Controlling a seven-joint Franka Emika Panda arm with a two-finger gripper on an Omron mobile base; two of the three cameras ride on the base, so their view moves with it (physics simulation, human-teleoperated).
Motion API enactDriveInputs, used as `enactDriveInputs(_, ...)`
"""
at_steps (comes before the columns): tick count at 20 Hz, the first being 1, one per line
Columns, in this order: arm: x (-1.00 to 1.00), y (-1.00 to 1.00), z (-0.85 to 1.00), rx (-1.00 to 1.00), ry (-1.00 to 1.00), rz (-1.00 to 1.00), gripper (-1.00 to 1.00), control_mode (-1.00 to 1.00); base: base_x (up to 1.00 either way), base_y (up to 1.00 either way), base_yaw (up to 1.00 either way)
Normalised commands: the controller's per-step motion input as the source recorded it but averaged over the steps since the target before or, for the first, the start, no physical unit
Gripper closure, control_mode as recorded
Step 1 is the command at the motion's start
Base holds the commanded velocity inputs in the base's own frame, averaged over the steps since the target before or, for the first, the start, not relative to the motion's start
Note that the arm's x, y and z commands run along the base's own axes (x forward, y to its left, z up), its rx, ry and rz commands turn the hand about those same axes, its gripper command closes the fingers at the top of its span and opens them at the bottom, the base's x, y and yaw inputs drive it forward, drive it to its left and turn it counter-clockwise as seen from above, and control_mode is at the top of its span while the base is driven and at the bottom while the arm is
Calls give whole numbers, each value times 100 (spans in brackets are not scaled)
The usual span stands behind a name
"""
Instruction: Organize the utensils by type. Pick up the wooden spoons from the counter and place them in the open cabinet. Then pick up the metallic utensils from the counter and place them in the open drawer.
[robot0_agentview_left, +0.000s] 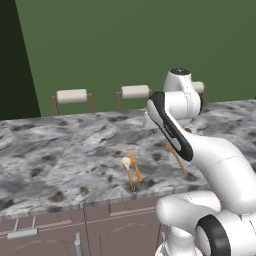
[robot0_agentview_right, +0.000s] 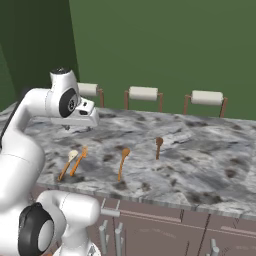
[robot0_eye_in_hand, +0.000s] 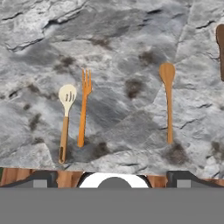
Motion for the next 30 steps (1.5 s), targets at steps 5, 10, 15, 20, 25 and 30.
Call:
enactDriveInputs(5, 0, 50, -17, -1, 0, 0, -100, -100, 0, 0, 0)
enactDriveInputs(10, 0, 51, -7, -6, 2, 0, -100, -100, 0, 0, 0)
enactDriveInputs(15, 0, 48, -8, -6, 8, 0, -100, -100, 0, 0, 0)
enactDriveInputs(20, 0, 36, -14, -2, 6, 0, -100, -100, 0, 0, 0)
enactDriveInputs(25, -3, 30, -28, 0, 3, -2, -100, -100, 0, 0, 0)
enactDriveInputs(30, -9, 13, -32, 0, 0, -2, -100, -100, 0, 0, 0)
